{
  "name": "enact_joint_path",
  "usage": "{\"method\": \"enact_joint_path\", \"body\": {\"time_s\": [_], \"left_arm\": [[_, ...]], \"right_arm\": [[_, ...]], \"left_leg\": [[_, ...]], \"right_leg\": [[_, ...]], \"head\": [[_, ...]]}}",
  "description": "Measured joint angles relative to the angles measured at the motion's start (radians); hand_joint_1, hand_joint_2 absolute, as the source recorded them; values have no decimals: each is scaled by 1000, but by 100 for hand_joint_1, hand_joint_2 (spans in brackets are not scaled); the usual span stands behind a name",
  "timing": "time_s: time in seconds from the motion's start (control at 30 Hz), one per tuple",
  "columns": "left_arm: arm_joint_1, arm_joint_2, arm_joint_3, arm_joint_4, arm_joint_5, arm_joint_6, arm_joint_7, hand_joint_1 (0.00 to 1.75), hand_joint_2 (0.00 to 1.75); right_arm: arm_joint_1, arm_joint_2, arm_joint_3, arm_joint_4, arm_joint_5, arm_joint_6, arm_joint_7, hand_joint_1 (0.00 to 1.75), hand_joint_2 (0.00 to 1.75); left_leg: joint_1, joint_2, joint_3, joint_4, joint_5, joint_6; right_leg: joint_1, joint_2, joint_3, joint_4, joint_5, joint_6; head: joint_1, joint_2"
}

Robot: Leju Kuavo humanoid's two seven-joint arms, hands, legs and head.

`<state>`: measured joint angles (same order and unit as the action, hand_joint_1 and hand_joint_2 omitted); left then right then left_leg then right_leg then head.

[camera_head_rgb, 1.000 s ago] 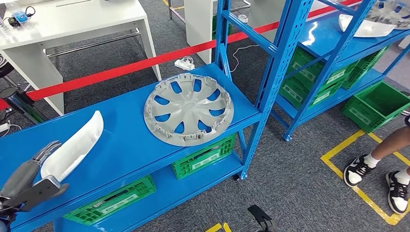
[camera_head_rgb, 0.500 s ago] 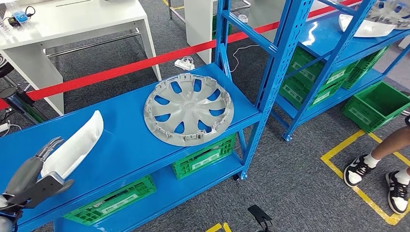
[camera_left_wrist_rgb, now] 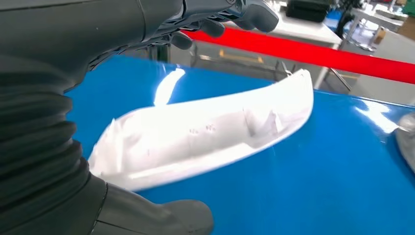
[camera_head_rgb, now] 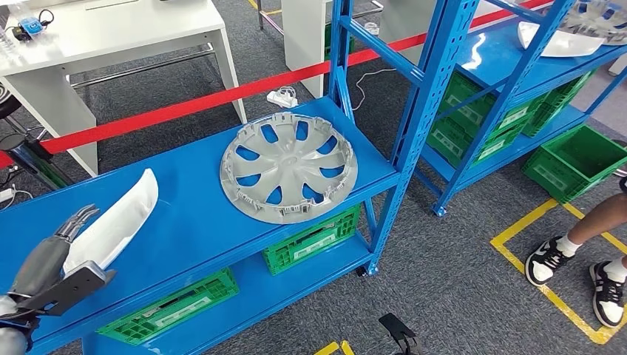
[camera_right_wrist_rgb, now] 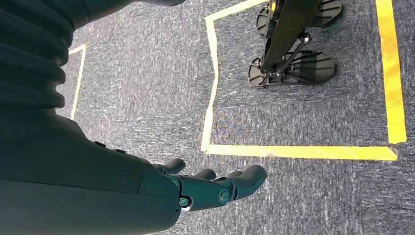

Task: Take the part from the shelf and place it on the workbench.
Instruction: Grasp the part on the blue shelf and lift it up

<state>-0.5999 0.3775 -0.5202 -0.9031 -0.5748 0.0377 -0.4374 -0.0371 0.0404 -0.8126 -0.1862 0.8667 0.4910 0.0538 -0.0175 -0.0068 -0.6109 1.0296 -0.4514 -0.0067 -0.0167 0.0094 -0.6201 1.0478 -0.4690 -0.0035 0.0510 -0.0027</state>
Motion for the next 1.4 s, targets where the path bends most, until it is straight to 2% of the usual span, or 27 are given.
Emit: {"method": "enact_joint_path", "body": {"time_s": [0.3, 0.6, 0.8, 0.83, 0.93, 0.97, 1.2, 1.4], "left_arm": [[-38, -51, -63, 94, -218, 140, 107, 0, 175], [-119, -205, -146, 292, -395, 185, 184, 0, 175], [-146, -256, -173, 350, -412, 177, 186, 0, 175], [-150, -262, -177, 359, -417, 173, 186, 9, 175], [-164, -281, -190, 384, -437, 153, 196, 140, 175], [-169, -287, -197, 393, -443, 147, 202, 175, 175], [-221, -303, -222, 453, -460, 137, 273, 175, 175], [-260, -289, -222, 495, -433, 136, 269, 175, 175]], "right_arm": [[-4, 0, -3, 0, 23, 0, 3, 0, 175], [-13, 8, -8, 0, 25, 0, 21, 0, 175], [-13, 11, -14, 0, 24, 0, 21, 0, 175], [-13, 11, -15, 0, 24, 0, 21, 0, 175], [-14, 11, -20, 0, 23, 0, 23, 0, 175], [-14, 11, -21, 0, 23, 0, 24, 0, 175], [-14, 11, -21, 0, 34, 0, 20, 0, 175], [-14, 11, -21, 0, 41, 0, 18, 0, 175]], "left_leg": [[0, 0, 0, 0, 0, 0], [-1, -1, 0, 0, 0, 1], [-1, 0, 0, 1, -1, 2], [-1, 0, 0, 0, -1, 2], [-1, -1, 0, 0, -1, 2], [-1, -1, 0, 0, -1, 2], [-1, 0, 0, 0, -1, 2], [-1, -1, 0, 0, 0, 2]], "right_leg": [[0, 0, 0, 0, 0, 0], [0, -1, 1, 0, 1, 2], [-1, 0, 1, -1, 1, 2], [-1, 0, 1, -1, 1, 2], [0, -1, 1, -1, 1, 2], [0, -1, 1, -1, 1, 3], [0, 0, 1, -1, 1, 3], [0, -1, 1, -1, 1, 3]], "head": [[0, 0], [0, 0], [0, 0], [0, 0], [0, 0], [0, 0], [0, 0], [0, 0]]}}
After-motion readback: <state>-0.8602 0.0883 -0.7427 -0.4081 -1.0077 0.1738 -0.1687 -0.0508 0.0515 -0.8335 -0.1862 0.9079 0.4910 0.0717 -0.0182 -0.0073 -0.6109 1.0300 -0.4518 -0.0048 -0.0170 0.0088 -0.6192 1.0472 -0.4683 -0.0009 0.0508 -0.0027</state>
